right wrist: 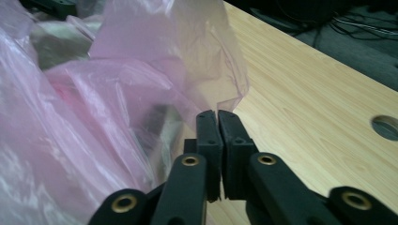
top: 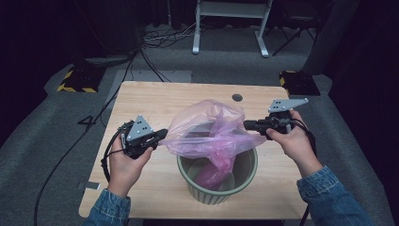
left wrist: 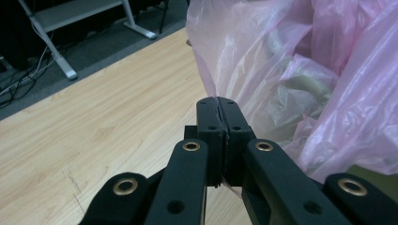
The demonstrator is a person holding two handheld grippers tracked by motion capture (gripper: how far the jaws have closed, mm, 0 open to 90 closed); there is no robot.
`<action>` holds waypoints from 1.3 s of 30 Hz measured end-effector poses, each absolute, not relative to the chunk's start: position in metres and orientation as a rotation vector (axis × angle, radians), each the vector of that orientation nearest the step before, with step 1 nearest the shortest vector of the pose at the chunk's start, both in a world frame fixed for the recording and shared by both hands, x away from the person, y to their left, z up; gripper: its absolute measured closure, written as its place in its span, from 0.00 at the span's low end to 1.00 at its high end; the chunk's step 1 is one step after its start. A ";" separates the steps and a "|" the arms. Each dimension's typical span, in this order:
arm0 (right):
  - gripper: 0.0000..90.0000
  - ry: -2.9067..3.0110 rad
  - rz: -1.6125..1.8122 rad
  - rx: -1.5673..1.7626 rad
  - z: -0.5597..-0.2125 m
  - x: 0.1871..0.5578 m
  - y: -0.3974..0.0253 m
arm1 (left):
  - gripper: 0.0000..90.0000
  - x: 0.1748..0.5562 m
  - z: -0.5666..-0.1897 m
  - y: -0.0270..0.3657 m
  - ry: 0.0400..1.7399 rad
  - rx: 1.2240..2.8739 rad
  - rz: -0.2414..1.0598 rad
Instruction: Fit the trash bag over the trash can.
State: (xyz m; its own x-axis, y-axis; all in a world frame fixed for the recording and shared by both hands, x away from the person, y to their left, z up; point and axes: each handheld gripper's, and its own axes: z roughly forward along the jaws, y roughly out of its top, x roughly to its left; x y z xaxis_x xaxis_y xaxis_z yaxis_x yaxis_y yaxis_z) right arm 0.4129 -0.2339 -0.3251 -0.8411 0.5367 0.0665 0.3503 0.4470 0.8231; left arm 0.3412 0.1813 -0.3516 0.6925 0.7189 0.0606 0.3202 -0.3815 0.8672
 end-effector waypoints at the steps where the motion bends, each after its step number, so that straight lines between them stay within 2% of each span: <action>1: 1.00 2.491 1.329 0.783 -0.325 0.413 -0.235 | 0.99 0.343 -0.354 0.182 0.809 1.985 0.539; 12: 1.00 2.555 1.161 0.887 -0.351 0.412 -0.247 | 1.00 0.346 -0.373 0.185 0.843 2.031 0.478; 21: 1.00 2.624 1.165 0.894 -0.369 0.396 -0.264 | 1.00 0.339 -0.389 0.190 0.844 2.039 0.403; 24: 1.00 2.625 1.163 0.893 -0.374 0.389 -0.268 | 1.00 0.333 -0.393 0.190 0.841 2.050 0.413; 33: 1.00 2.581 1.200 0.952 -0.393 0.376 -0.292 | 1.00 0.318 -0.405 0.207 0.860 1.983 0.387; 34: 1.00 2.566 1.212 0.947 -0.393 0.374 -0.294 | 0.96 0.316 -0.405 0.207 0.864 1.979 0.394; 36: 0.85 2.514 1.215 0.926 -0.389 0.371 -0.297 | 0.74 0.311 -0.401 0.209 0.858 1.951 0.452; 37: 0.79 2.473 1.228 0.905 -0.385 0.370 -0.300 | 0.66 0.310 -0.399 0.210 0.853 1.942 0.461; 39: 0.71 2.427 1.258 0.897 -0.379 0.367 -0.304 | 0.59 0.305 -0.394 0.213 0.844 1.917 0.480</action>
